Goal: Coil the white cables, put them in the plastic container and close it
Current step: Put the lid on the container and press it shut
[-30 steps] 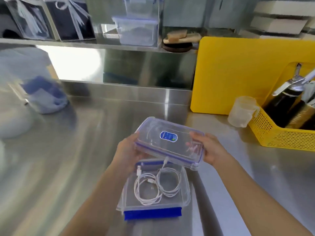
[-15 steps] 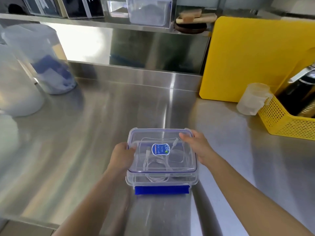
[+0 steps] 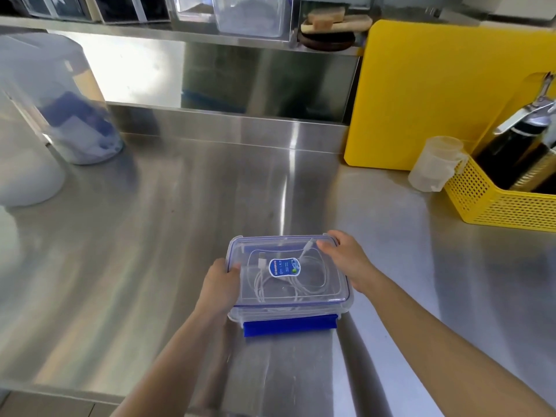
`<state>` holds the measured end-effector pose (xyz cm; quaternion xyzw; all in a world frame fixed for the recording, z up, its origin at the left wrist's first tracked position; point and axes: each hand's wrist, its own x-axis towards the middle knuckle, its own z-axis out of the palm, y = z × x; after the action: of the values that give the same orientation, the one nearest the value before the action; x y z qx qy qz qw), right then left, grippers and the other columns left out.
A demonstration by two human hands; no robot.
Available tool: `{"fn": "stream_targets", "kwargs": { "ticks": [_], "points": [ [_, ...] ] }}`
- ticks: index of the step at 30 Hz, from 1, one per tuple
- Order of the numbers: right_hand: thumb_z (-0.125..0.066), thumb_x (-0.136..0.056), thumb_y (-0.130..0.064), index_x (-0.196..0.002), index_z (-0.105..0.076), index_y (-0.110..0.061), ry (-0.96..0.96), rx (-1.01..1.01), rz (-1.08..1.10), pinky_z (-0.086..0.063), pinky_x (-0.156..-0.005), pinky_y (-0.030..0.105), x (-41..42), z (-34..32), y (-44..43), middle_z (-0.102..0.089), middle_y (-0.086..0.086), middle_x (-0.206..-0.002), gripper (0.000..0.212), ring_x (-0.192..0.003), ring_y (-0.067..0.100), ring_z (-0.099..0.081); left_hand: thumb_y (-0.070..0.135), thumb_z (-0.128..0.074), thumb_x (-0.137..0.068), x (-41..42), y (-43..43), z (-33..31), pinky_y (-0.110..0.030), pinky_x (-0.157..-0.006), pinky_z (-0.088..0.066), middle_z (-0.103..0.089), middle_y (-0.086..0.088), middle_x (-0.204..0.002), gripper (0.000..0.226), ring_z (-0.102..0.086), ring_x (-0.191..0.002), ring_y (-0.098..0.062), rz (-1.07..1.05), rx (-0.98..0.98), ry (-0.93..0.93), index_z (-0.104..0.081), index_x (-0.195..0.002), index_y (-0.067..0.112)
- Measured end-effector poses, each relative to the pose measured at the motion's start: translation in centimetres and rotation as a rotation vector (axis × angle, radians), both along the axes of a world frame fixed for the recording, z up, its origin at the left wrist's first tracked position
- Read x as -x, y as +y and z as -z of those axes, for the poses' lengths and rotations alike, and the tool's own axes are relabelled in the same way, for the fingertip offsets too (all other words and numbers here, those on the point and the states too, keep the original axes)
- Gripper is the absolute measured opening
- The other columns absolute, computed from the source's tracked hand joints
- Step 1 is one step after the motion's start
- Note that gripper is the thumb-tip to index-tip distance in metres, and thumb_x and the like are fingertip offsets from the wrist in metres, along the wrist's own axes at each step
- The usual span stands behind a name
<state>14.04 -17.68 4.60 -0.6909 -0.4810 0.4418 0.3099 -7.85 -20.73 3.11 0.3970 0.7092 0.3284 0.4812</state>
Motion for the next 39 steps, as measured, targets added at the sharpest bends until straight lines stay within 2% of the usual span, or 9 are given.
{"fn": "stream_targets", "kwargs": {
  "ticks": [4, 13, 16, 20, 26, 30, 32, 36, 39],
  "points": [
    [-0.051, -0.092, -0.031, -0.13, -0.044, -0.016, -0.036, 0.008, -0.006, -0.048, -0.086, 0.035, -0.1, 0.3, -0.1, -0.054, 0.005, -0.126, 0.042, -0.106, 0.022, -0.053, 0.022, -0.038, -0.094, 0.0, -0.9, 0.4, -0.05, -0.086, -0.053, -0.064, -0.011, -0.099, 0.016, -0.063, -0.092, -0.031, -0.025, -0.031, -0.033, -0.052, -0.087, 0.024],
    [-0.051, -0.091, -0.034, -0.131, -0.043, -0.018, -0.079, -0.022, -0.03, -0.047, -0.089, 0.036, -0.2, 0.7, -0.3, -0.052, 0.002, -0.126, 0.043, -0.107, 0.019, -0.05, 0.024, -0.039, -0.095, -0.1, -1.4, 0.7, -0.038, -0.074, -0.055, -0.062, -0.006, -0.1, 0.02, -0.064, -0.09, -0.023, -0.028, -0.019, -0.107, -0.048, -0.111, 0.017],
    [-0.05, -0.092, -0.034, -0.127, -0.046, -0.018, -0.088, -0.04, -0.041, -0.047, -0.085, 0.033, -0.3, 0.8, -0.4, -0.052, -0.001, -0.117, 0.039, -0.102, 0.017, -0.05, 0.049, -0.047, -0.083, 0.2, -0.7, 0.7, -0.047, -0.082, -0.056, -0.064, -0.006, -0.098, 0.044, -0.066, -0.088, -0.025, -0.082, 0.022, -0.111, -0.051, -0.108, 0.013],
    [-0.047, -0.093, -0.035, -0.116, -0.052, -0.017, -0.092, -0.051, -0.004, -0.049, -0.086, 0.034, -0.3, 1.0, -0.3, -0.057, 0.002, -0.112, 0.029, -0.099, 0.018, -0.054, 0.069, -0.033, -0.08, 0.3, 0.1, 1.2, -0.045, -0.081, -0.055, -0.065, -0.009, -0.095, 0.071, -0.065, -0.086, -0.026, -0.052, 0.05, 0.038, -0.057, -0.102, 0.006],
    [-0.048, -0.092, -0.037, -0.114, -0.052, -0.017, -0.101, -0.053, -0.002, -0.047, -0.081, 0.03, -0.2, 1.3, -0.1, -0.055, -0.001, -0.107, 0.03, -0.097, 0.017, -0.053, 0.047, -0.021, -0.097, -0.2, -0.1, 0.6, -0.036, -0.073, -0.04, -0.057, -0.014, -0.093, 0.053, -0.053, -0.081, -0.026, 0.049, -0.015, 0.348, -0.052, -0.094, 0.003],
    [-0.048, -0.092, -0.037, -0.113, -0.052, -0.017, -0.133, -0.077, -0.004, -0.045, -0.079, 0.028, 0.0, 1.3, 0.1, -0.054, -0.002, -0.105, 0.029, -0.096, 0.016, -0.052, 0.034, -0.013, -0.101, 0.0, 0.7, 0.0, -0.039, -0.084, -0.042, -0.061, -0.023, -0.113, 0.056, -0.057, -0.103, -0.038, 0.27, -0.03, 0.714, -0.054, -0.11, -0.004],
    [-0.047, -0.093, -0.037, -0.115, -0.052, -0.017, -0.151, -0.082, -0.016, -0.045, -0.081, 0.028, 0.0, 1.2, 0.3, -0.053, -0.003, -0.106, 0.03, -0.096, 0.015, -0.051, 0.03, -0.013, -0.101, -0.1, 0.7, 0.1, -0.04, -0.083, -0.044, -0.062, -0.021, -0.113, 0.051, -0.06, -0.102, -0.038, 0.321, -0.054, 0.821, -0.051, -0.114, -0.002],
    [-0.048, -0.092, -0.037, -0.109, -0.054, -0.016, -0.126, -0.078, -0.034, -0.044, -0.077, 0.028, -0.2, 1.3, 0.6, -0.056, 0.0, -0.105, 0.028, -0.094, 0.017, -0.052, 0.035, -0.023, -0.098, 0.4, 1.4, 0.6, -0.039, -0.082, -0.041, -0.061, -0.022, -0.112, 0.041, -0.057, -0.099, -0.041, 0.219, -0.033, 0.673, -0.048, -0.104, 0.003],
    [-0.049, -0.091, -0.04, -0.101, -0.054, -0.017, -0.128, -0.063, -0.062, -0.043, -0.074, 0.028, -0.4, 1.5, 0.7, -0.056, 0.0, -0.1, 0.026, -0.089, 0.015, -0.053, 0.046, -0.027, -0.094, 0.4, 1.9, 0.4, -0.039, -0.084, -0.041, -0.058, -0.017, -0.114, 0.052, -0.054, -0.098, -0.035, 0.156, 0.03, 0.504, -0.05, -0.112, 0.003]
  ]
}}
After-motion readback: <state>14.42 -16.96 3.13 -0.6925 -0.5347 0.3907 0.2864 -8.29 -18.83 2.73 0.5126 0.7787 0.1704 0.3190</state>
